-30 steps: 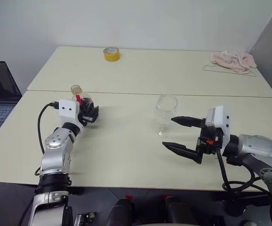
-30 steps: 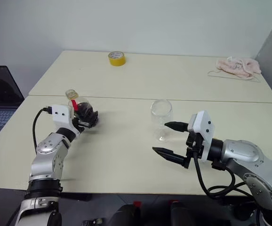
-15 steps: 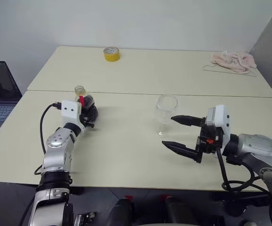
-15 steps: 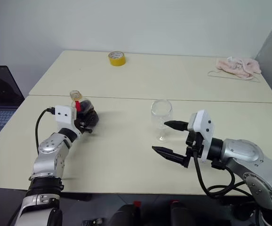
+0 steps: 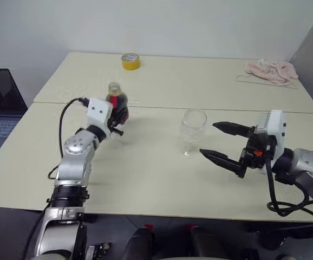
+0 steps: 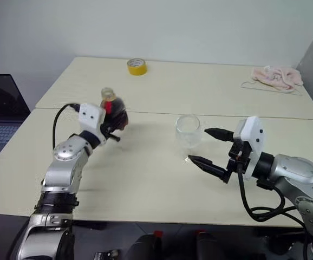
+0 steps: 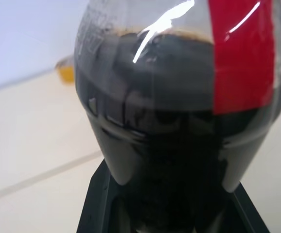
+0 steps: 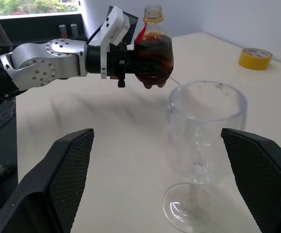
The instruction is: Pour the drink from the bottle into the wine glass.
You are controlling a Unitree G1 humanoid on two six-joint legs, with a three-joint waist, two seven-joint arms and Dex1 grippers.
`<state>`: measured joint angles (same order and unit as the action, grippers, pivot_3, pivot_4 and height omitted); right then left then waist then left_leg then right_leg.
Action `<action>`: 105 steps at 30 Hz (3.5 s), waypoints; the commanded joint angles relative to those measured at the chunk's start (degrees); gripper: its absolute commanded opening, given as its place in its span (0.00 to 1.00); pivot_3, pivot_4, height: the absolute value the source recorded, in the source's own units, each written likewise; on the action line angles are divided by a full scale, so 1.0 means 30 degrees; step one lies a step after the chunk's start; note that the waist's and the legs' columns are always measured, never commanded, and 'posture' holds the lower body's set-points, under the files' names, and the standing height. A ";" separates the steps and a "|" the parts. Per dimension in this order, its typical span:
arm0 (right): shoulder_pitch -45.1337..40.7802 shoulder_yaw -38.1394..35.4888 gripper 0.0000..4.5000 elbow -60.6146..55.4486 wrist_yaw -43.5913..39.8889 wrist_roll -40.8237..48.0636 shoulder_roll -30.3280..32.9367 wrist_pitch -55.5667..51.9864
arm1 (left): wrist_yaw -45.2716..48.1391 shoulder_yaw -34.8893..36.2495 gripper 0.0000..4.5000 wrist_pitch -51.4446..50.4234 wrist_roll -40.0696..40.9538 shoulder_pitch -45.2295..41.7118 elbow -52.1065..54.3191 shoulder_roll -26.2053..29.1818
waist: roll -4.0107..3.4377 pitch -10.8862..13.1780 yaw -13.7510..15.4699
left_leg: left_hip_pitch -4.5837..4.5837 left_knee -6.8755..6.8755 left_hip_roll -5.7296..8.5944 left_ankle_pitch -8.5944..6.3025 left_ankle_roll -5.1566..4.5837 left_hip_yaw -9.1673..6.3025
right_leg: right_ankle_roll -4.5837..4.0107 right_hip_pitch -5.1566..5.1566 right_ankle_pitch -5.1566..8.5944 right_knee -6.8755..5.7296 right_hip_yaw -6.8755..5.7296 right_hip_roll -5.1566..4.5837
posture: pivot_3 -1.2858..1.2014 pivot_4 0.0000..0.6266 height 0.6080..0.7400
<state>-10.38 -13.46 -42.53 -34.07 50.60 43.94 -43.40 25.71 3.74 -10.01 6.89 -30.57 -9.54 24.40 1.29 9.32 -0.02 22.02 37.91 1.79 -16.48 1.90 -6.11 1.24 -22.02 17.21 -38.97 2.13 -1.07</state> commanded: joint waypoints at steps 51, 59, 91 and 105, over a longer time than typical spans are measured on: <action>-0.1340 -0.0575 1.00 -0.2536 0.6075 0.5352 0.2276 -0.1675 | -0.0750 -0.6411 0.18 1.5728 -0.9840 -0.9019 -0.9447 0.0569 | 0.0012 0.0008 -0.0061 | 0.0045 0.0010 0.0017 0.0001 -0.0010 0.0014 | 0.0008 -0.0035 -0.0003 -0.0014 0.0007 0.0004 | 0.52 0.24 1.00; -0.1344 -0.0209 1.00 -0.2328 0.6563 0.4665 0.2289 -0.1818 | -0.1536 -0.6523 0.18 1.6786 -1.0701 -0.9425 -0.9901 0.0621 | 0.0012 0.0008 -0.0059 | 0.0047 0.0011 0.0019 0.0001 -0.0010 0.0014 | 0.0010 -0.0037 -0.0004 -0.0015 0.0006 0.0004 | 0.52 0.24 1.00; -0.0920 0.0616 1.00 -0.2036 0.6254 0.2896 0.2180 -0.1615 | -0.3555 -0.7003 0.18 1.8324 -1.2564 -0.9892 -1.0020 0.1191 | 0.0012 0.0007 -0.0066 | 0.0052 0.0016 0.0020 0.0002 -0.0010 0.0017 | 0.0011 -0.0044 -0.0005 -0.0025 0.0006 0.0004 | 0.52 0.24 1.00; -0.1043 0.0725 1.00 -0.2232 0.6254 0.2940 0.1828 -0.1657 | -0.4597 -0.7205 0.18 1.8334 -1.3376 -1.0039 -1.0543 0.1403 | 0.0012 0.0007 -0.0073 | 0.0053 0.0017 0.0023 0.0003 -0.0010 0.0019 | 0.0011 -0.0046 -0.0005 -0.0029 0.0008 0.0004 | 0.52 0.24 1.00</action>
<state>-12.46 -9.98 -47.55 -15.77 59.21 49.57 -49.29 13.73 -18.31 44.27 -33.20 -58.16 -42.34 27.94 1.33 9.34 -0.24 22.18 37.96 1.85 -16.47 1.87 -6.05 1.28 -22.16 17.20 -39.06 2.16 -1.06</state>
